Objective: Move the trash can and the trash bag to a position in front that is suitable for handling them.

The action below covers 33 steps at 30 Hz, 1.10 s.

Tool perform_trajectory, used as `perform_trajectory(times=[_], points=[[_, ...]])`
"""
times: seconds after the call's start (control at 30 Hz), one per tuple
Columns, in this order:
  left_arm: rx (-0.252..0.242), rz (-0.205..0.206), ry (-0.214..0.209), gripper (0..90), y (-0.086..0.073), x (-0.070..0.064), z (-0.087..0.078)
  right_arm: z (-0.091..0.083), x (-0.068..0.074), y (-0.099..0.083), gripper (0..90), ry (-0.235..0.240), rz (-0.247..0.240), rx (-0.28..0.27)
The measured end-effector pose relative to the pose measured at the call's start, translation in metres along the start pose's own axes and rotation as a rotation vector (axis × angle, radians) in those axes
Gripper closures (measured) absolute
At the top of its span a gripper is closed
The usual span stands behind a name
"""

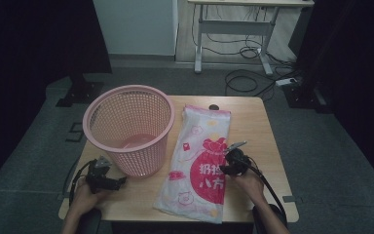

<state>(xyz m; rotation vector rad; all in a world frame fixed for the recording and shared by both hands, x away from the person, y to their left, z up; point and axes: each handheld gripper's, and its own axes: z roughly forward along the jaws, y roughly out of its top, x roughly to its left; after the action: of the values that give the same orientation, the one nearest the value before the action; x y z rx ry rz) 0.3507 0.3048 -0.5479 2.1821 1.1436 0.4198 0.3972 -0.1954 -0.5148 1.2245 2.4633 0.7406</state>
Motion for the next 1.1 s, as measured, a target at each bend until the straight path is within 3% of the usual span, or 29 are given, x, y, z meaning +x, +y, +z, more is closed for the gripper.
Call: perform_trajectory(times=[0.07,0.1,0.13,0.2,0.23,0.27,0.33,0.43,0.47,0.53,0.57,0.6,0.63,0.7,0.8,0.93,0.97,1.0,1.03,1.07,1.1], points=[[0.000,-0.001,0.001,0.0,0.000,0.000,0.000,-0.002,-0.019,0.006,43.5,-0.029,0.044,-0.018],[0.000,-0.001,0.001,0.0,0.000,0.000,0.000,-0.002,-0.019,0.006,43.5,-0.029,0.044,-0.018],[0.001,0.000,0.000,0.0,0.000,0.000,0.000,-0.001,-0.039,0.014,39.7,-0.070,0.074,-0.042],[0.001,0.000,0.001,0.0,0.000,0.000,0.000,0.004,-0.054,0.025,39.3,-0.084,0.105,-0.051],[0.001,0.000,0.001,0.0,0.000,0.000,0.000,0.004,-0.054,0.025,39.3,-0.084,0.105,-0.051],[0.000,0.000,0.000,0.0,0.000,0.000,0.000,0.011,-0.064,0.038,39.2,-0.083,0.124,-0.062],[0.000,0.000,0.000,0.0,0.000,0.000,0.000,0.022,-0.071,0.053,38.9,-0.077,0.133,-0.060],[0.000,0.000,0.001,0.0,0.000,0.000,0.000,0.035,-0.075,0.065,38.1,-0.078,0.151,-0.059],[0.000,0.000,0.001,0.0,0.000,0.000,0.000,0.048,-0.078,0.074,38.7,-0.096,0.164,-0.046],[0.001,0.000,0.000,0.0,0.000,0.000,0.000,0.060,-0.081,0.079,50.2,-0.087,0.176,-0.025],[0.001,0.000,0.000,0.0,0.000,0.000,0.000,0.060,-0.081,0.079,50.2,-0.087,0.176,-0.025],[0.001,0.000,0.000,0.0,0.000,0.000,0.000,0.065,-0.082,0.080,59.1,-0.078,0.183,-0.015],[0.001,0.000,0.001,0.0,0.000,0.000,0.000,0.072,-0.084,0.078,77.4,-0.067,0.191,0.010],[0.002,0.002,0.000,0.0,0.000,-0.001,0.000,0.071,-0.087,0.074,88.3,-0.047,0.232,-0.013],[0.004,0.006,-0.001,0.0,0.000,-0.001,0.000,0.067,-0.091,0.068,89.6,-0.028,0.259,-0.010],[0.010,0.009,-0.007,0.0,0.001,-0.001,0.000,0.046,-0.102,0.039,89.6,-0.106,0.228,0.016],[0.010,0.009,-0.007,0.0,0.001,-0.001,0.000,0.046,-0.102,0.039,89.6,-0.106,0.228,0.016],[0.012,0.019,-0.017,0.0,0.000,-0.002,-0.001,0.035,-0.108,0.023,89.5,-0.123,0.242,0.016],[0.012,0.019,-0.017,0.0,0.000,-0.002,-0.001,0.035,-0.108,0.023,89.5,-0.123,0.242,0.016],[0.014,0.025,-0.021,0.0,0.000,-0.001,-0.002,0.025,-0.113,0.006,89.1,-0.145,0.248,0.016],[0.014,0.025,-0.021,0.0,0.000,-0.001,-0.002,0.025,-0.113,0.006,89.1,-0.145,0.248,0.016]])
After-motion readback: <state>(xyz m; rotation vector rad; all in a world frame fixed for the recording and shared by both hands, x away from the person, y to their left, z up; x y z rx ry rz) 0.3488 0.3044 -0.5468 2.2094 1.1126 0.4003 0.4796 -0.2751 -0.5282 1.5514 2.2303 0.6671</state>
